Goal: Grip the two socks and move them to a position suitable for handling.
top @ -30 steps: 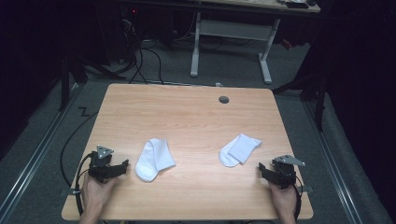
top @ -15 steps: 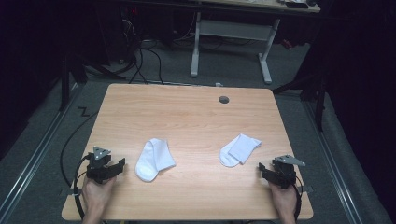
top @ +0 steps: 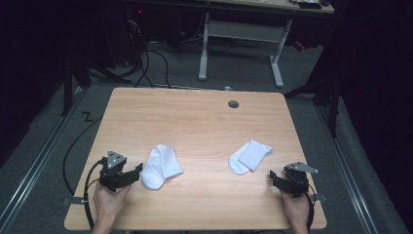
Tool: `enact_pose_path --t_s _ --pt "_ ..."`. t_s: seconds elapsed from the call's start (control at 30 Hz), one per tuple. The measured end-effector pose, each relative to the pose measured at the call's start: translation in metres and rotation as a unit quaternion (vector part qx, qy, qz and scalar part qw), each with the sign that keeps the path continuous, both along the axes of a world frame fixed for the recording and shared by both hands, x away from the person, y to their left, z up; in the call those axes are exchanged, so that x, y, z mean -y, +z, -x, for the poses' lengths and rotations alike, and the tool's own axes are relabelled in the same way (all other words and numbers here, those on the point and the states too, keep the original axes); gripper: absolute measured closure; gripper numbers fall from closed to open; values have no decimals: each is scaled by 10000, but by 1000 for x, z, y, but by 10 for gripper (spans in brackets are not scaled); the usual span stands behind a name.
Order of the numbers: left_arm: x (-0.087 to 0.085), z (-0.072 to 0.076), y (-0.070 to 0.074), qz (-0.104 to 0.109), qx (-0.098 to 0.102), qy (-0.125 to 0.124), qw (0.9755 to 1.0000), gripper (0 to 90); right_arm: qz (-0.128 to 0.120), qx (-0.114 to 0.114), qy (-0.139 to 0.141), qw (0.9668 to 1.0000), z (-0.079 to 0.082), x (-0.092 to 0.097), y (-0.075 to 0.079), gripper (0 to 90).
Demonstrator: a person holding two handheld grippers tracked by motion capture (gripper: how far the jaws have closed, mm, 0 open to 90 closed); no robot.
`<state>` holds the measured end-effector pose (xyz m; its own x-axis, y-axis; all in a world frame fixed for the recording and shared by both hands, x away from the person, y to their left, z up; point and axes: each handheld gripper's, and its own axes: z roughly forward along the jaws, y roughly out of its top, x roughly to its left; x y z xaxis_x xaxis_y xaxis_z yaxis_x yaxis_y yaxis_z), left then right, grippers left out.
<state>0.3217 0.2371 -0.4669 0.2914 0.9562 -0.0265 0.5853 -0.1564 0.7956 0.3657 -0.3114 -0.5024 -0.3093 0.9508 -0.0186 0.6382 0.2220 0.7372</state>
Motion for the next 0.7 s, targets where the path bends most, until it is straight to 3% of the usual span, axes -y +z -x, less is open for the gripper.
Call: enact_pose_path --t_s 0.1,0.4,0.7 --pt "13 0 4 -132 25 -194 9997 337 -4 -13 8 10000 0 0 0 371" --pt "35 -11 6 -186 18 -424 9989 323 11 -6 21 10000 0 -1 0 370" --pt "51 -21 -3 -215 -127 -614 9978 319 13 -6 23 10000 0 -1 0 369"
